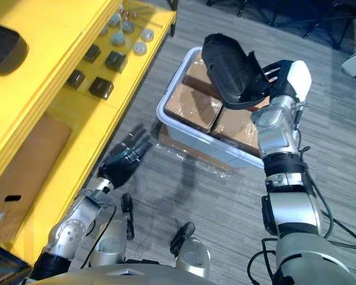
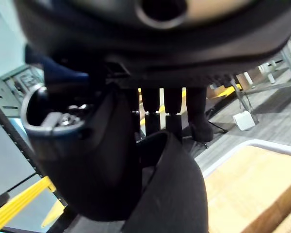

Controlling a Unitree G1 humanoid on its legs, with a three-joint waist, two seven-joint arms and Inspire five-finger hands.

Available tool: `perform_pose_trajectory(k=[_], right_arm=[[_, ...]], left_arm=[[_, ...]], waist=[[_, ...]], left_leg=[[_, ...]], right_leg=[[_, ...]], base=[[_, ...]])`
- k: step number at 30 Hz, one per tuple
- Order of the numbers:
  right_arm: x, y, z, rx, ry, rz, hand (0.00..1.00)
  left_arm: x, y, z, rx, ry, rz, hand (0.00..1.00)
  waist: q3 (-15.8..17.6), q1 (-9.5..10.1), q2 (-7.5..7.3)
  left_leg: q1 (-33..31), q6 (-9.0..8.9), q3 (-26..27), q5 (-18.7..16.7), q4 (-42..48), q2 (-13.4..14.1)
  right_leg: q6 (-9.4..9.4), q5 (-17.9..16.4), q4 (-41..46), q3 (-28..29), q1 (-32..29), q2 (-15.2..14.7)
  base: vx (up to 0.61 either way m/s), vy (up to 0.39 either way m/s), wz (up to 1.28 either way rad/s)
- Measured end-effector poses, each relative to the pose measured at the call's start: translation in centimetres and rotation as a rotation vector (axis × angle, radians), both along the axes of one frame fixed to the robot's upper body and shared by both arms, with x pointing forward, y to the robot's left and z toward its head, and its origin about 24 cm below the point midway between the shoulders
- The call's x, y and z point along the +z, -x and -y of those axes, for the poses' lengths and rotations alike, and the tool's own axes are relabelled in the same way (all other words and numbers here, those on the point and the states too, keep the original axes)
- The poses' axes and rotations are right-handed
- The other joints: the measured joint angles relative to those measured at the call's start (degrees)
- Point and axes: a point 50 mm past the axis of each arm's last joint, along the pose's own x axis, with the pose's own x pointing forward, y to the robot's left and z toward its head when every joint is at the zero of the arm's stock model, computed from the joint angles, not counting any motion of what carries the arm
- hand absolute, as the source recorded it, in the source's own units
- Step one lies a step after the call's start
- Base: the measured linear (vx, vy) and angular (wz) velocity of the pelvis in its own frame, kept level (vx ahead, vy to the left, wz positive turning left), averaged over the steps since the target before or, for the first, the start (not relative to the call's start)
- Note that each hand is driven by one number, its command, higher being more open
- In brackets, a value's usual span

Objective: Walk over and take three plastic housings, then place them on the shelf

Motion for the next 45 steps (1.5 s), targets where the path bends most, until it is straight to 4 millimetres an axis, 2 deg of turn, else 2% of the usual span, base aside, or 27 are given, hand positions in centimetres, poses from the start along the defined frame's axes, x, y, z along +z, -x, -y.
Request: perform_pose_trajectory(k=[2,5,9,13,14,15,19,21,22,23,29,31,32,37,45], right_arm=[[-0.6,-0.1,-1.1,0.045,0.024,0.008,0.00],[-1.4,0.3,-2.0,0.097,0.073,0.018,0.00],[-2.4,0.9,-4.2,0.208,0.113,0.059,0.00],[-3.7,1.8,-6.1,0.309,0.142,0.086,0.00],[-4.0,2.0,-6.3,0.321,0.145,0.085,0.00],[-5.1,2.5,-7.7,0.388,0.168,0.081,0.00],[-6.9,3.3,-9.4,0.484,0.189,0.051,0.00],[-7.4,3.4,-10.2,0.514,0.181,0.047,0.00],[-8.4,4.1,-11.2,0.572,0.168,0.038,0.00],[-8.7,4.2,-11.7,0.595,0.159,0.039,0.00],[-10.1,5.3,-13.4,0.677,0.156,0.025,0.00],[-10.4,5.6,-13.7,0.685,0.135,0.043,0.00],[-10.5,5.7,-13.8,0.693,0.131,0.049,0.00],[-10.8,6.0,-14.7,0.737,0.085,0.053,0.00],[-11.0,7.0,-16.2,0.786,0.014,0.072,0.00]], left_arm=[[-0.8,0.1,1.5,-0.089,0.006,-0.078,1.00],[-1.8,0.1,2.8,-0.141,0.035,-0.207,1.00],[-3.4,-1.3,3.3,-0.134,0.035,-0.360,1.00],[-3.2,-2.5,3.4,-0.095,0.085,-0.403,1.00],[-3.2,-2.7,3.5,-0.092,0.101,-0.408,1.00],[-2.5,-3.3,3.9,-0.065,0.155,-0.397,1.00],[-1.4,-4.2,4.6,-0.026,0.262,-0.393,1.00],[-1.7,-4.3,4.5,-0.007,0.263,-0.401,1.00],[-2.8,-4.2,4.5,0.073,0.335,-0.492,1.00],[-2.9,-4.3,4.4,0.102,0.366,-0.510,1.00],[-2.1,-5.4,4.5,0.129,0.396,-0.497,1.00],[-2.6,-5.4,4.5,0.134,0.378,-0.522,1.00],[-2.9,-5.3,4.5,0.136,0.371,-0.532,0.00],[-3.8,-4.9,4.9,0.163,0.365,-0.562,0.00],[-3.7,-5.4,3.8,0.314,0.390,-0.499,0.00]], waist=[[-1.3,-0.93,-0.03],[-3.3,-1.62,-0.04],[-4.7,-3.91,-0.25],[-6.2,-5.68,-0.92],[-6.4,-5.61,-0.93],[-7.5,-5.82,-1.30],[-8.7,-6.64,-1.50],[-9.2,-7.00,-1.49],[-10.0,-7.24,-1.27],[-10.0,-7.41,-1.32],[-10.5,-7.33,-1.75],[-11.0,-7.40,-2.00],[-11.2,-7.41,-2.18],[-12.0,-7.64,-2.99],[-12.3,-8.54,-3.18]], left_leg=[[2.2,-0.16,1.1,0.1,-1.4,0.0],[3.7,-0.45,2.1,0.3,-2.7,0.1],[5.8,-0.67,3.7,0.5,-4.1,0.1],[6.9,-0.93,4.6,0.6,-5.1,0.0],[7.1,-0.95,4.8,0.6,-5.1,0.1],[7.4,-0.94,5.6,0.6,-5.1,-0.1],[7.6,-0.90,5.4,0.8,-5.1,-0.4],[7.6,-0.86,5.4,1.3,-5.5,-0.7],[8.7,-0.94,5.5,2.4,-7.5,-1.1],[8.7,-0.92,5.6,2.5,-7.5,-1.1],[8.7,-0.64,5.4,2.9,-7.5,-1.3],[8.6,-0.59,5.4,2.9,-7.4,-1.5],[8.6,-0.59,5.4,2.9,-7.4,-1.6],[8.5,-0.57,5.4,3.0,-7.4,-1.9],[8.7,-0.56,5.4,3.0,-7.4,-1.9]], right_leg=[[-0.11,0.6,-1.5,0.9,1.6,0.4],[-0.14,1.3,-2.5,1.9,1.9,1.0],[-0.14,2.1,-3.7,3.7,2.7,1.5],[-0.40,2.5,-3.9,4.9,2.6,1.6],[-0.49,2.8,-4.2,5.2,2.6,1.8],[-0.52,4.0,-5.9,6.2,2.8,1.9],[-0.40,4.6,-7.0,6.2,3.5,1.9],[-0.31,4.7,-7.5,6.4,3.5,1.9],[-0.29,4.9,-7.5,6.5,3.5,2.2],[-0.29,5.1,-7.5,6.6,3.4,2.2],[-0.25,6.1,-8.6,6.6,3.5,2.2],[-0.21,6.3,-8.9,6.6,3.5,2.2],[-0.17,6.4,-9.0,6.6,3.6,2.1],[-0.21,6.8,-9.5,7.1,3.6,2.0],[-0.22,7.0,-9.5,7.1,3.6,1.9]], base=[[0.08,-0.014,-0.21],[0.03,-0.019,-0.21],[0.01,0.006,-0.22],[-0.02,0.010,-0.16],[-0.05,0.025,-0.28],[-0.06,0.028,-0.27],[-0.07,0.017,-0.06],[-0.11,0.014,-0.04],[-0.11,0.027,-0.07],[-0.11,0.032,-0.06],[-0.01,0.005,0.00],[0.04,0.012,-0.01],[0.05,0.017,-0.01],[0.02,0.010,-0.02],[0.00,0.000,0.00]])
